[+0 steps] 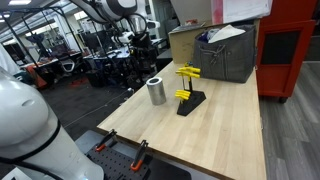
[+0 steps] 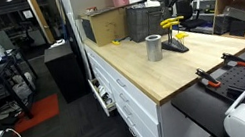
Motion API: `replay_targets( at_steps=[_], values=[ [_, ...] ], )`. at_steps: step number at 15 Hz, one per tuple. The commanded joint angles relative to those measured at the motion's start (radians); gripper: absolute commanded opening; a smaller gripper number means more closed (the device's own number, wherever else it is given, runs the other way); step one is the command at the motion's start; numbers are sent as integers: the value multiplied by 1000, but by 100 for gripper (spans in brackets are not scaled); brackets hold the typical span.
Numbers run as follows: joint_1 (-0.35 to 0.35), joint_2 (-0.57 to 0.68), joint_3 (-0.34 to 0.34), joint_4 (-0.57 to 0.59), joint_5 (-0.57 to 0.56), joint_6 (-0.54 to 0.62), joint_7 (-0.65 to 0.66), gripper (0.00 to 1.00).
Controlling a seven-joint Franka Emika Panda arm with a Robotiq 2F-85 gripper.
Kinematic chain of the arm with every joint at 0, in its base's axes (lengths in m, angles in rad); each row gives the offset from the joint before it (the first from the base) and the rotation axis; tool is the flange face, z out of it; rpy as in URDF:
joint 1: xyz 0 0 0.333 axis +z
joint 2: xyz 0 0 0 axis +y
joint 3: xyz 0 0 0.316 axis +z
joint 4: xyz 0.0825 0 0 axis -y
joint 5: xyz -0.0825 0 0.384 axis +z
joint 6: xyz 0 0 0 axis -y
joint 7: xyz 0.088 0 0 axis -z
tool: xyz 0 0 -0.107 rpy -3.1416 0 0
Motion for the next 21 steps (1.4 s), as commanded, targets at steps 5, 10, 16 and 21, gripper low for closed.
replay_targets(
  at_steps=[5, 10, 16, 21],
  values=[
    [-12, 105, -19, 111, 52, -31, 46, 100],
    [-28, 262, -40, 241, 94, -20, 170, 100],
    [-51, 416, -108, 379, 101, -23, 366, 100],
    [-65, 484, -148, 451, 181, -56, 481, 100]
  ],
)
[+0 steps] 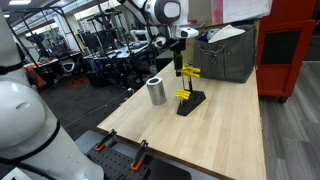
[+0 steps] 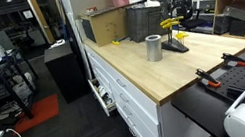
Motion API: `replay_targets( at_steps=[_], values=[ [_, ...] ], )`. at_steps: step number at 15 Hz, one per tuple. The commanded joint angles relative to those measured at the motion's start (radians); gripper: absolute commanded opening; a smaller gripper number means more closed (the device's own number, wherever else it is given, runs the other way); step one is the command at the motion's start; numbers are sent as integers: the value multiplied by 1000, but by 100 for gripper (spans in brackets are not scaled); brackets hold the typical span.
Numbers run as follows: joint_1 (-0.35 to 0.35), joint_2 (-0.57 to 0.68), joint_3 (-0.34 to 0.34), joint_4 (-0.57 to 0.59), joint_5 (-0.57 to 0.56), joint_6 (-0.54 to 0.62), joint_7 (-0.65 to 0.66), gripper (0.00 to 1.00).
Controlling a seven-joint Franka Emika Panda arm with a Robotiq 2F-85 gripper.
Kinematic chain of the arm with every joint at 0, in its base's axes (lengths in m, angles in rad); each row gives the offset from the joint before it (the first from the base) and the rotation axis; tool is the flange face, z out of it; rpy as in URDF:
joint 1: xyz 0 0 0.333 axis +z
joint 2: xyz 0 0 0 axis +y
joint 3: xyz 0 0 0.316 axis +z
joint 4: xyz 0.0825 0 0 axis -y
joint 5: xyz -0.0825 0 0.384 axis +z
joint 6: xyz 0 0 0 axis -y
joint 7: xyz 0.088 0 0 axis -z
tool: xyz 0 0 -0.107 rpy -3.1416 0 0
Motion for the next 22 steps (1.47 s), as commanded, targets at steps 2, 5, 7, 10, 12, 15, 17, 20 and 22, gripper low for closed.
replay_targets(
  at_steps=[2, 5, 7, 10, 12, 15, 17, 20, 22],
  values=[
    [-1, 31, -14, 60, 77, -49, 125, 100],
    [3, 38, -21, 64, 69, -29, 213, 73],
    [1, 42, -25, 64, 57, -22, 254, 70],
    [-2, 44, -30, 56, 52, -23, 291, 47],
    [3, 47, -31, 50, 48, -18, 310, 32],
    [14, 43, -28, 50, 33, -14, 331, 10],
    [26, 23, -26, 45, 13, -6, 347, 0],
    [51, -7, -24, 30, -45, 7, 373, 4],
    [61, -24, -23, 31, -84, 2, 383, 4]
  ],
)
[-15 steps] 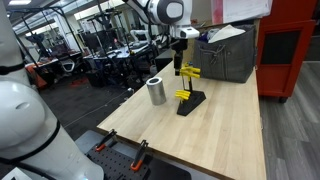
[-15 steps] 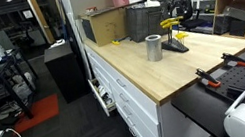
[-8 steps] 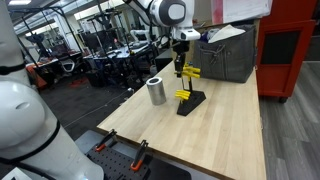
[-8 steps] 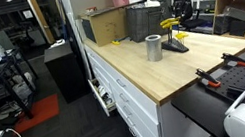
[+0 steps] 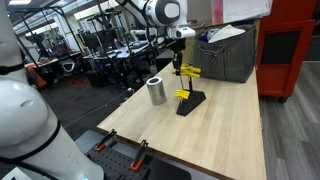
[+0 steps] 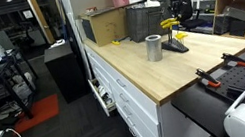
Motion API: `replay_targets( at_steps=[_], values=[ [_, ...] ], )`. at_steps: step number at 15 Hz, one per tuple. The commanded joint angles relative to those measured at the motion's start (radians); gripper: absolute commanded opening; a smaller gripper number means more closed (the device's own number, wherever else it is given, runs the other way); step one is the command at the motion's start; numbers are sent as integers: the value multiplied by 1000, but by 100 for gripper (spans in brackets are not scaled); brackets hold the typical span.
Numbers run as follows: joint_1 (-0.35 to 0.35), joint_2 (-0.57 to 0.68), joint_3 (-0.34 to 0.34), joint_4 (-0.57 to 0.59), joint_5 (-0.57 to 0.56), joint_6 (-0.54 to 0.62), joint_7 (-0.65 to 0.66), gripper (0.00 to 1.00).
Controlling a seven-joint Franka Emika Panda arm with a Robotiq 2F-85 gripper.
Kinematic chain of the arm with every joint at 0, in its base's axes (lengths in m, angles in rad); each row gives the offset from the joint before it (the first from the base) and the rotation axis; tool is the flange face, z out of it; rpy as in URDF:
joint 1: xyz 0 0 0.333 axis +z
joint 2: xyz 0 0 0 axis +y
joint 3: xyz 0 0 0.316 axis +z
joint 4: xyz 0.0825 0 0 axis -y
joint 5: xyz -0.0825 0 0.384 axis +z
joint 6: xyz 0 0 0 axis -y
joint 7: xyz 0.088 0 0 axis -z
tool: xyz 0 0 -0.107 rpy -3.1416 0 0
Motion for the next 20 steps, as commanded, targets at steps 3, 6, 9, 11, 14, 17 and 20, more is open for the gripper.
replay_targets(
  at_steps=[3, 6, 9, 11, 14, 17, 20],
  values=[
    [20, -79, 4, -5, -78, -12, 33, 4],
    [17, -108, 8, -3, -86, -20, 29, 4],
    [13, -146, 15, -8, -77, -37, 15, 4],
    [13, -181, 26, -16, -62, -63, -11, 4],
    [17, -225, 49, -21, -53, -104, -50, 4],
    [23, -260, 80, -8, -47, -176, -93, 4],
    [28, -280, 108, 12, -44, -244, -148, 4]
  ],
)
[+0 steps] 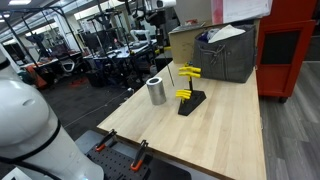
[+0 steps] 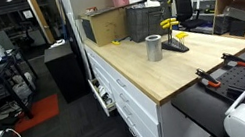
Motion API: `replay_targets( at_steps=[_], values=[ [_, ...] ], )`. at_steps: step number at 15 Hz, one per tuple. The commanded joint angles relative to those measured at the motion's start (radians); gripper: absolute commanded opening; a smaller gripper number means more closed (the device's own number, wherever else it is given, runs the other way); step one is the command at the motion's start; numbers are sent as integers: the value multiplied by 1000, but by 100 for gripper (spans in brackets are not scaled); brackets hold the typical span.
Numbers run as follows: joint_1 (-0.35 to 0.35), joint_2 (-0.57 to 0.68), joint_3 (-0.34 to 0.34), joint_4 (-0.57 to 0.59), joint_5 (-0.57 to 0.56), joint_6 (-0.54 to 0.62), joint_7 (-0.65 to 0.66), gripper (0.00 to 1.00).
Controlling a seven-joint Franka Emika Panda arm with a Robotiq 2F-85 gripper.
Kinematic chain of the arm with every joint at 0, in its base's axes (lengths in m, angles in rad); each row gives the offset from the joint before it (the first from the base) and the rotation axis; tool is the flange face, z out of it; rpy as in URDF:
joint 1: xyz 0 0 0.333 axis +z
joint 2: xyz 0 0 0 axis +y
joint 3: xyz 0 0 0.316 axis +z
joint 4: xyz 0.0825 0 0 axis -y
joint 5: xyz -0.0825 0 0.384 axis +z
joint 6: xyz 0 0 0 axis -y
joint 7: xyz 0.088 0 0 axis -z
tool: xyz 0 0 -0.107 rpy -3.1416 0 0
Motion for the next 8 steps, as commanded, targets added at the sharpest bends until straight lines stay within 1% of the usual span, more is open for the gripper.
replay_targets(
  at_steps=[1, 3, 8],
  values=[
    [5, -38, 22, 27, 22, -96, -78, 4],
    [10, -40, 35, 52, 25, -125, -110, 4],
    [23, -41, 65, 110, 13, -135, -139, 4]
  ],
)
